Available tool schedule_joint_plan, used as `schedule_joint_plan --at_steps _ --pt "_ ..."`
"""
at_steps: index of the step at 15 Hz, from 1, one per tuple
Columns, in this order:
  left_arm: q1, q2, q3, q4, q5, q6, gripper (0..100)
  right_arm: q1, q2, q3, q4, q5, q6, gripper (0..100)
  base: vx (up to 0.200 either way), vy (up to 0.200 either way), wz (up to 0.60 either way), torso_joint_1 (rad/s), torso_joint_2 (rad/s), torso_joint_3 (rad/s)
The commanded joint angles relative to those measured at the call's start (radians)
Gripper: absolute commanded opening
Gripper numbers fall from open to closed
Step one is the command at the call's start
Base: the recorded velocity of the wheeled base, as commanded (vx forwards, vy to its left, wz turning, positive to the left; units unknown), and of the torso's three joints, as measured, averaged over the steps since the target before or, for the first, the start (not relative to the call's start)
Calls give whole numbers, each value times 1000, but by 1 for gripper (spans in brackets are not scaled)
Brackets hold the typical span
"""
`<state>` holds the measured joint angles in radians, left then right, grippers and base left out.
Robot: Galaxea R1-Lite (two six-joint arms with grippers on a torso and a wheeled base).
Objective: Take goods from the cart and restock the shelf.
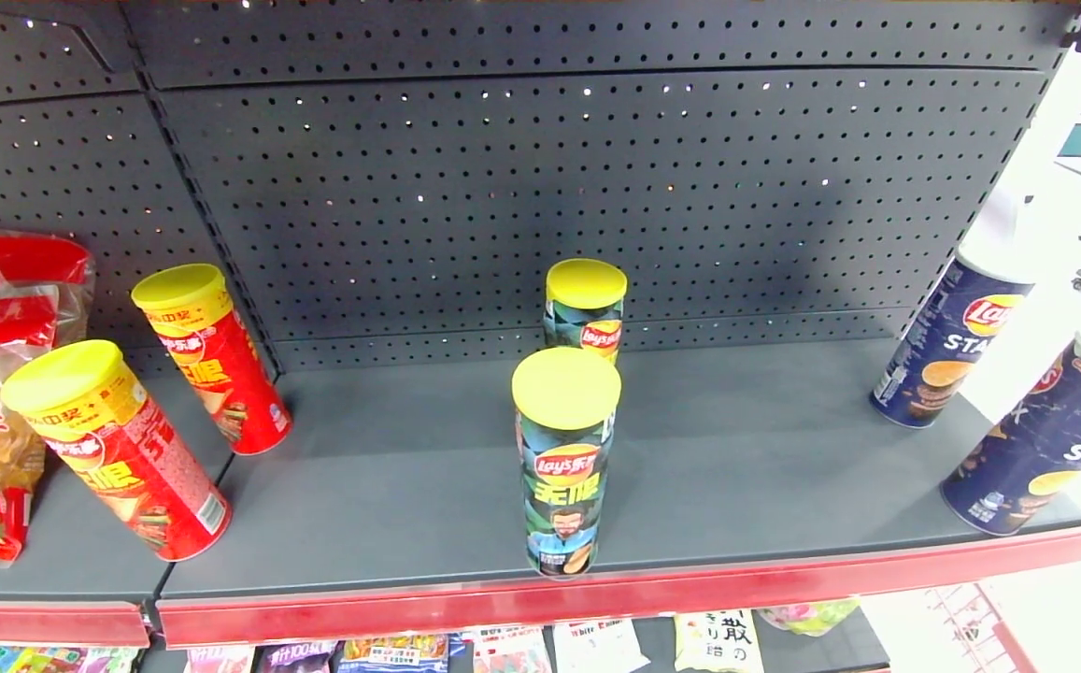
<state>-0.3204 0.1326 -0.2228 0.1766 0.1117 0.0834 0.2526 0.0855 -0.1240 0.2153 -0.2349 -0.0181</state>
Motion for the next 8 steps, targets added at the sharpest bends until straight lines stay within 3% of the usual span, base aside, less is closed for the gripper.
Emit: schedule_joint_plan --at_steps 1,4,6,8 --pt "0 377 -66 -261 -61 -21 100 1 7 3 -1 0 12 100 0 0 0 0 0 0" --pt "-31 602 -69 -462 -87 9 100 1 7 7 -10 0 17 100 0 0 0 0 0 0" --pt "-120 768 -70 -569 -75 29 100 1 7 75 -165 28 -3 100 0 0 0 0 0 0" --pt "-183 860 -76 -602 -41 21 100 1 5 87 -189 62 3 100 0 0 0 0 0 0"
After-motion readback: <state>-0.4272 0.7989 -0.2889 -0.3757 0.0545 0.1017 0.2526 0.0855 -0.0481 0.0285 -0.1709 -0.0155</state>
